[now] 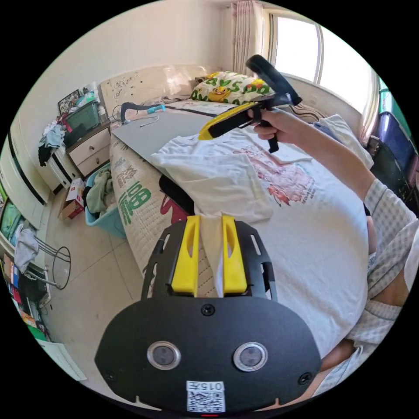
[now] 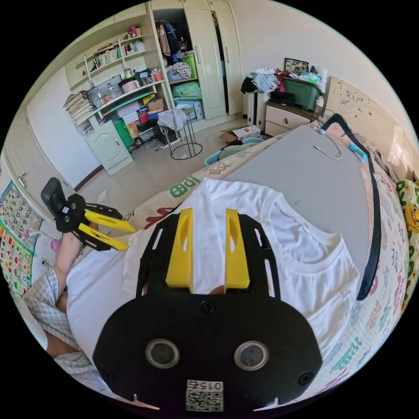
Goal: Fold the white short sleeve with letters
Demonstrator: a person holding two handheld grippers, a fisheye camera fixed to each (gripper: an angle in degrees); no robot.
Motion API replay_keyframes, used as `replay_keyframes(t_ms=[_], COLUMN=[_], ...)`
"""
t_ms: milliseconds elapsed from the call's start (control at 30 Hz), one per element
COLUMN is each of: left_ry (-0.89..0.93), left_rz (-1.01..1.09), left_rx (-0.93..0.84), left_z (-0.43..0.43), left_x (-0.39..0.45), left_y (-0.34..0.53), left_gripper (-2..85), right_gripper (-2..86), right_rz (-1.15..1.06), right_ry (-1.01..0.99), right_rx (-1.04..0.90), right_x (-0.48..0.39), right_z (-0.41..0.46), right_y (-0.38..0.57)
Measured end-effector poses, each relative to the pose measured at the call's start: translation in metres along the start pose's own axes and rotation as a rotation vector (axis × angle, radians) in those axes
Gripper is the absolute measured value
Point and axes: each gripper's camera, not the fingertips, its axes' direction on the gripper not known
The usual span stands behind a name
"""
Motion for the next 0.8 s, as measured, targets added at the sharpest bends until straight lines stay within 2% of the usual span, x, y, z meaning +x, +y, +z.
replay_keyframes(t_ms=[133, 233, 300, 467, 567, 633, 700, 800], left_ry=[-0.048, -0.029, -0.039, -0.074, -0.085, -0.107, -0.107, -0.088], left_rz=[0.012, 0.011, -0.009, -0.046, -0.038, -0.041, -0.042, -0.05], left_rx=[0.056, 0.061, 0.059, 0.068, 0.051, 0.058, 0.073, 0.075], left_z=[-0.006, -0.005, -0.004, -0.007, -0.004, -0.006, -0.009, -0.009], left_x=[0.012, 0.011, 0.009, 0.006, 0.008, 0.009, 0.008, 0.003], left_y=[0.012, 0.014, 0.016, 0.022, 0.023, 0.024, 0.027, 0.029], left_gripper=[7.7, 4.5, 2.0, 0.3, 0.3, 0.6, 0.9, 1.0], right_gripper=[12.4, 5.5, 0.2, -0.6, 0.9, 5.8, 13.8, 14.3], right_rz=[0.104, 0.151, 0.237, 0.283, 0.273, 0.246, 0.179, 0.106], right_ry=[-0.084, -0.193, -0.152, -0.024, 0.019, 0.03, -0.023, -0.02], right_rx=[-0.027, -0.028, 0.042, 0.011, 0.015, -0.004, -0.107, -0.208], right_x=[0.024, 0.041, 0.054, 0.058, 0.048, 0.043, 0.038, 0.026], right_z=[0.017, 0.012, -0.012, -0.036, -0.055, -0.07, -0.087, -0.111], right_y=[-0.039, -0.056, -0.061, -0.072, -0.081, -0.084, -0.082, -0.059])
